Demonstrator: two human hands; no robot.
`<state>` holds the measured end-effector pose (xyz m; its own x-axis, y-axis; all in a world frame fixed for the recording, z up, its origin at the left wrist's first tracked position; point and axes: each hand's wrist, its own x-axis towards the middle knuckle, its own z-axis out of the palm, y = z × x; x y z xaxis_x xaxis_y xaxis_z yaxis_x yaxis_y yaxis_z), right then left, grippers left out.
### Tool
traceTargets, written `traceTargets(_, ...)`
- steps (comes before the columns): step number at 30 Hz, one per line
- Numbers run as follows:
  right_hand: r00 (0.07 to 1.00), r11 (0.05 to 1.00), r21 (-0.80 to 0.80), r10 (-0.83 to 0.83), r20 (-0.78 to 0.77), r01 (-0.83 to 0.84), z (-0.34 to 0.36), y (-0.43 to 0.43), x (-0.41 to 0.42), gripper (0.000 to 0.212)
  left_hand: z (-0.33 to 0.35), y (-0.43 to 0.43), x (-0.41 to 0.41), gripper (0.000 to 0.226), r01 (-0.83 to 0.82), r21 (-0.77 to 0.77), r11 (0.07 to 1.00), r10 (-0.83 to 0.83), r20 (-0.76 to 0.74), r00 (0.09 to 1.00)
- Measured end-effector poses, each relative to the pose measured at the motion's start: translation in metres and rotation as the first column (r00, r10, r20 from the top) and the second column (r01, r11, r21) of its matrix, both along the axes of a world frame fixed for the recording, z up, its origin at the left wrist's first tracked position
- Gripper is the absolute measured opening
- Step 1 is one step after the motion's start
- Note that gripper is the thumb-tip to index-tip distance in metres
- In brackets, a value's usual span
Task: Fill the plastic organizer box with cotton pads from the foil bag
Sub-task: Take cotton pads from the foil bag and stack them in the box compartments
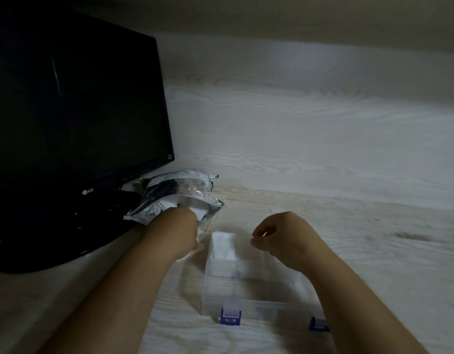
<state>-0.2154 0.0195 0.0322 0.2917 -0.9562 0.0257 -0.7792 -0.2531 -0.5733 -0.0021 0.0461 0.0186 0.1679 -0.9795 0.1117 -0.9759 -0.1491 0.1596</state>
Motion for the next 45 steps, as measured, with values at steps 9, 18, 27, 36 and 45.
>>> traceTargets(9, 1.0, 1.0, 0.011, 0.0, 0.004, 0.0, 0.0, 0.001, 0.0, 0.008, 0.003, 0.005, -0.001, 0.022, 0.026, -0.039, 0.999, -0.027, -0.025, 0.999)
traceTargets(18, 1.0, 1.0, -0.008, 0.004, 0.005, -0.004, 0.0, 0.0, -0.001, 0.011, 0.006, 0.007, -0.003, 0.027, -0.049, -0.048, 0.998, 0.054, 0.093, 0.994)
traceTargets(27, 0.996, 0.994, -0.096, -0.045, 0.08, 0.053, 0.002, 0.0, -0.004, 0.009, 0.007, 0.0, -0.01, 0.015, -0.042, -0.43, 0.902, -0.002, -0.101, 0.995)
traceTargets(36, 0.958, 0.988, -0.097, -0.091, 0.271, 0.122, 0.005, -0.001, -0.005, 0.004, 0.007, -0.002, -0.032, 0.024, -0.088, -0.365, 0.927, -0.17, -0.616, 0.769)
traceTargets(45, 0.918, 0.992, -0.029, -0.102, 0.383, 0.122, 0.007, 0.001, -0.002, 0.005, 0.009, 0.0, -0.038, 0.022, -0.076, -0.321, 0.944, -0.238, -0.823, 0.516)
